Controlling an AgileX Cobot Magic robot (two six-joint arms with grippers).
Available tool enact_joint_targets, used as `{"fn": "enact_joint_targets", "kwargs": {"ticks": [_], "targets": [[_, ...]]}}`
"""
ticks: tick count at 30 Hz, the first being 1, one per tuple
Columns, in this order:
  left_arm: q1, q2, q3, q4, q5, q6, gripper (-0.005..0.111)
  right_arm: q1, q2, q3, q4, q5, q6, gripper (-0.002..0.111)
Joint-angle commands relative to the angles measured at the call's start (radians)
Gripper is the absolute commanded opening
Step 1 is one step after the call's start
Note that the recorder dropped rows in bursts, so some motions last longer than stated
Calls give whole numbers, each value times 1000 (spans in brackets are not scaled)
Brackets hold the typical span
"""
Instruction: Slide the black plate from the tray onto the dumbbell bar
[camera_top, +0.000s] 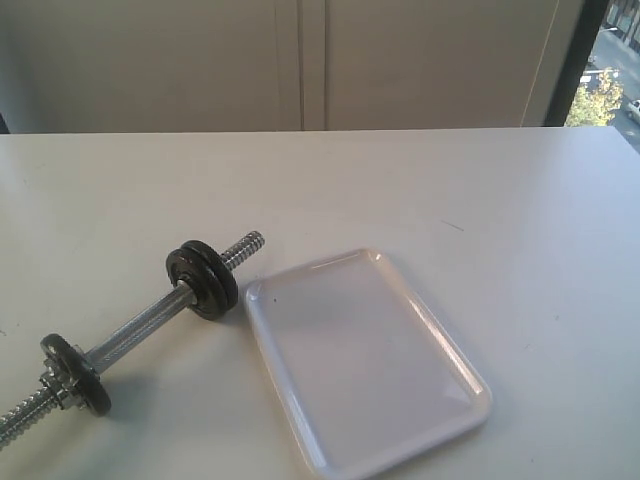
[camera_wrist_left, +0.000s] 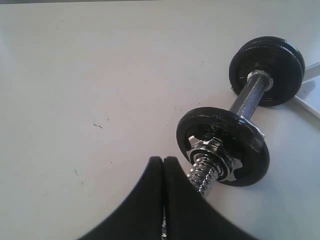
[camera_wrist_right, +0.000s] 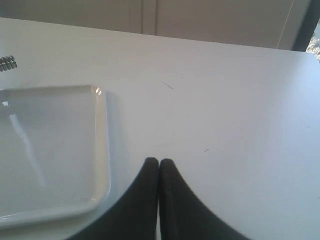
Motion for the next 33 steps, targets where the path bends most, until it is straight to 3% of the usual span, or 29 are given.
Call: {"fn": "enact_joint_targets", "kwargs": {"ticks": [1, 6, 33], "targets": [[3, -4, 4, -11, -3, 0, 0, -3, -5, 3, -71, -16, 81, 0], [3, -4, 4, -11, -3, 0, 0, -27, -5, 3, -189, -20, 180, 0], [3, -4, 4, -11, -3, 0, 0, -94, -5, 3, -209, -46, 178, 0]]}}
